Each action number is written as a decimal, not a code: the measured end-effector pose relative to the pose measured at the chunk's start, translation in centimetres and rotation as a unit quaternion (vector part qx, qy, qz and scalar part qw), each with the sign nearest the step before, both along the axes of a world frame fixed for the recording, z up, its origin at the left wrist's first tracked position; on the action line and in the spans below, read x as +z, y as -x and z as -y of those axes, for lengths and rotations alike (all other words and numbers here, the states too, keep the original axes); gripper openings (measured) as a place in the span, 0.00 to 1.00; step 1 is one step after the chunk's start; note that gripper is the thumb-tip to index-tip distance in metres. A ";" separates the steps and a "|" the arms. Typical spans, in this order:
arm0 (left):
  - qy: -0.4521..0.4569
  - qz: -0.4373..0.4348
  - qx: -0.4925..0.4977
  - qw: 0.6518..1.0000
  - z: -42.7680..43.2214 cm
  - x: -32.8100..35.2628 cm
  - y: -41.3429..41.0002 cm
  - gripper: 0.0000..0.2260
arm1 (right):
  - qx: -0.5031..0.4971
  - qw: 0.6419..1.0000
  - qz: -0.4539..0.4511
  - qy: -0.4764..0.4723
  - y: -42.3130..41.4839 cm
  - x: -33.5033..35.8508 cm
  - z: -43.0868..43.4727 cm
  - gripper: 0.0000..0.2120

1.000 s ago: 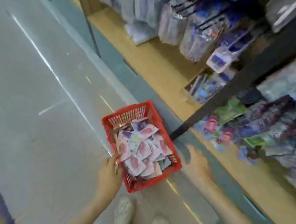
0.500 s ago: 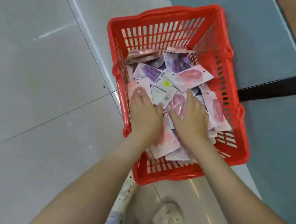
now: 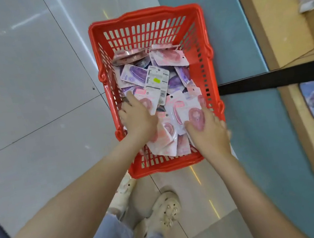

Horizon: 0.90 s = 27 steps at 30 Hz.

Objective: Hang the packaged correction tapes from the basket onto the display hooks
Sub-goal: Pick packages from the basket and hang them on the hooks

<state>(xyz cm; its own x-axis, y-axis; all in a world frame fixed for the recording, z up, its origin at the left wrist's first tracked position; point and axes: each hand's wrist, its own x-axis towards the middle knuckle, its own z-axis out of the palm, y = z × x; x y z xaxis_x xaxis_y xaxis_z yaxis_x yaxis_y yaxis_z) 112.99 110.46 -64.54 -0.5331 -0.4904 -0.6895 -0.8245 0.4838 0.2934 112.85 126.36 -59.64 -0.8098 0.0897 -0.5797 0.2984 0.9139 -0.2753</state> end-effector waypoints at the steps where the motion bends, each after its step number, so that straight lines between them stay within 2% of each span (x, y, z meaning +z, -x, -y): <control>1: -0.042 0.028 0.041 0.998 0.4 1.9 -0.1 0.47 | -0.048 0.996 0.023 0.066 0.0 1.8 0.1 0.31; 4: -0.203 0.066 0.138 0.967 1.5 8.7 -1.0 0.48 | -0.149 0.961 0.090 0.214 -0.2 9.3 1.0 0.30; 6: -0.260 0.016 0.158 0.953 1.9 14.9 -1.0 0.47 | -0.162 0.934 0.149 0.282 0.0 15.6 1.7 0.23; 8: -0.298 -0.069 0.131 0.943 2.0 22.1 0.0 0.43 | -0.160 0.911 0.166 0.343 0.4 22.0 2.0 0.16; 11: -0.368 -0.195 0.061 0.907 3.0 33.3 2.1 0.31 | -0.158 0.902 0.083 0.394 1.8 31.9 3.2 0.18; 14: -0.455 -0.220 -0.004 0.863 3.9 42.8 3.3 0.26 | -0.165 0.892 -0.006 0.420 3.1 41.1 3.8 0.19; 18: -0.538 -0.241 -0.079 0.804 2.7 54.2 4.6 0.30 | -0.174 0.869 -0.113 0.449 3.3 52.1 3.5 0.27; 21: -0.549 -0.286 -0.125 0.776 1.1 62.4 5.8 0.38 | -0.185 0.835 -0.187 0.483 3.1 58.6 2.3 0.24; 25: -0.518 -0.358 -0.185 0.755 -1.4 71.7 8.2 0.22 | -0.135 0.842 -0.352 0.385 2.2 67.9 -0.7 0.27; 27: -0.478 -0.411 -0.222 0.744 -2.8 75.7 8.9 0.18 | -0.096 0.831 -0.453 0.309 1.9 72.2 -2.8 0.32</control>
